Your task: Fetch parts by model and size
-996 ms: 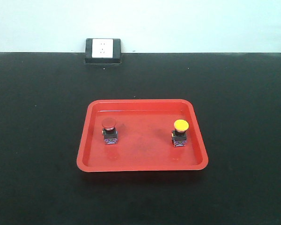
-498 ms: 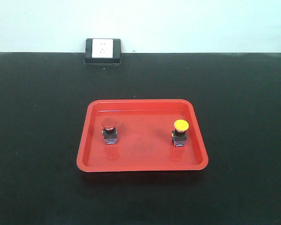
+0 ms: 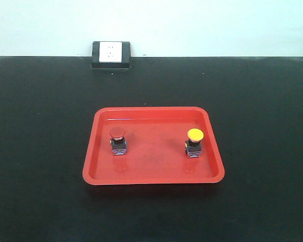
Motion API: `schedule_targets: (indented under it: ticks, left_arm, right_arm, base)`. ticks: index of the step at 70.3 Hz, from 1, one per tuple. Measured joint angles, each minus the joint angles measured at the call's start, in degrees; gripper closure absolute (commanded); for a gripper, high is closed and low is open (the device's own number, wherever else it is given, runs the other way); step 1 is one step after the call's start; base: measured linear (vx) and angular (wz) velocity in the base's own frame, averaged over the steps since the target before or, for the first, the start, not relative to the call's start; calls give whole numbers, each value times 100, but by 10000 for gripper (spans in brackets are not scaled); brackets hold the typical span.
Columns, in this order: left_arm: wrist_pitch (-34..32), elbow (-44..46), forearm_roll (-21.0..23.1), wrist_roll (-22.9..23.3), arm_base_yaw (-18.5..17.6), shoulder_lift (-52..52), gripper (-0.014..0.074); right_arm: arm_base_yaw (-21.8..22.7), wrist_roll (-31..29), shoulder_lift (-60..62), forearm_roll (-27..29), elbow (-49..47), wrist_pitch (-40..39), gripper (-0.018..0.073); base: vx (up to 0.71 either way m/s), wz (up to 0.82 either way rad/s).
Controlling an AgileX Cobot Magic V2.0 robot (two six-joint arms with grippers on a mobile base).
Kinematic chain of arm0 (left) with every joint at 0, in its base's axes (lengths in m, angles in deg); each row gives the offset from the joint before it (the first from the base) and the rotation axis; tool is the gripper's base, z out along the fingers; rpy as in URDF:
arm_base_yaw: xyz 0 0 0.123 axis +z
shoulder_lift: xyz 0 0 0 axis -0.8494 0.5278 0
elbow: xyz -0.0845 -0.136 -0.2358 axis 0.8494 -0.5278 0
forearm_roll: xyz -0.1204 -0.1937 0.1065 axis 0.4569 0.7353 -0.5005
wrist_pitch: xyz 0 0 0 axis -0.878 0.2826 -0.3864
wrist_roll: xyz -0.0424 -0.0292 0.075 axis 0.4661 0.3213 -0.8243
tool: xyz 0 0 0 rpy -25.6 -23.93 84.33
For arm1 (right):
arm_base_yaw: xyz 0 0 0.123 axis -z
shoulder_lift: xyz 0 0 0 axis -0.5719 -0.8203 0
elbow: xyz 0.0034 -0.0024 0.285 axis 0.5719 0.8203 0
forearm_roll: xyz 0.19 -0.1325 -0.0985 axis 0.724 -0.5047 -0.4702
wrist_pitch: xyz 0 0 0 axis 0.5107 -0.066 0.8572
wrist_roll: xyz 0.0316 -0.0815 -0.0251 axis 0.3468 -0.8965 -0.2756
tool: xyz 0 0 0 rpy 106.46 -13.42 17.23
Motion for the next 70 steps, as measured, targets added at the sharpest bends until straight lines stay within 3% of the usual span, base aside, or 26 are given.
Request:
schedule_targets:
  ticks: [70]
  left_arm:
    - [0,0,0,0,0,0,603]
  right_arm:
    - [0,0,0,5,0,0,569]
  base:
    - [0,0]
